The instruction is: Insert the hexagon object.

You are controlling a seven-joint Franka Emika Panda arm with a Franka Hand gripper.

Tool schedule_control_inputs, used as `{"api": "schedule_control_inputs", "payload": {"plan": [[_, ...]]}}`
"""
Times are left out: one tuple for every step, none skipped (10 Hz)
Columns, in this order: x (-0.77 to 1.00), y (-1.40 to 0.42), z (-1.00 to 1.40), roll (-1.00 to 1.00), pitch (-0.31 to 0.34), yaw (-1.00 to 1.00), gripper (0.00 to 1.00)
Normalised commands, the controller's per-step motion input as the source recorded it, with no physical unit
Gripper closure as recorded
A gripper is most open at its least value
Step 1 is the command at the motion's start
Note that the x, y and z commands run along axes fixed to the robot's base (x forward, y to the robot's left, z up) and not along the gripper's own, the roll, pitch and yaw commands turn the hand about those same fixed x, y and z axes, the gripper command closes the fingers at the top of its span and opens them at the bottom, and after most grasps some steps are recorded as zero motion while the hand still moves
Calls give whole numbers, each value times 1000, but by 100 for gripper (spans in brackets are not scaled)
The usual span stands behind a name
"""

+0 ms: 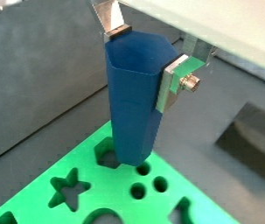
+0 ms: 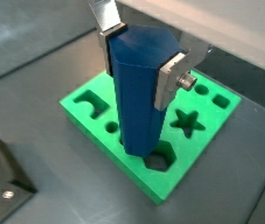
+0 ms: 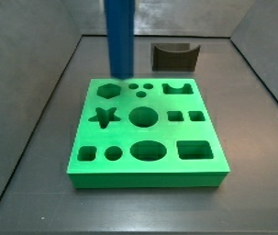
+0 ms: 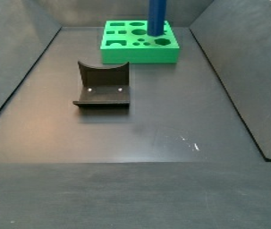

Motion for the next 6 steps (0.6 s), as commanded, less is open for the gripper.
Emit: {"api": "schedule_control_inputs", "payload": {"plan": [[-271, -223, -414, 83, -21, -9, 100], [-234, -191, -317, 67, -11, -11, 100], [-171, -189, -211, 44, 0, -17, 100], [-143, -243, -160, 37, -3, -6, 100], [-97, -171, -231, 46, -9, 0, 100], [111, 14, -617, 156, 0, 71, 100]]}}
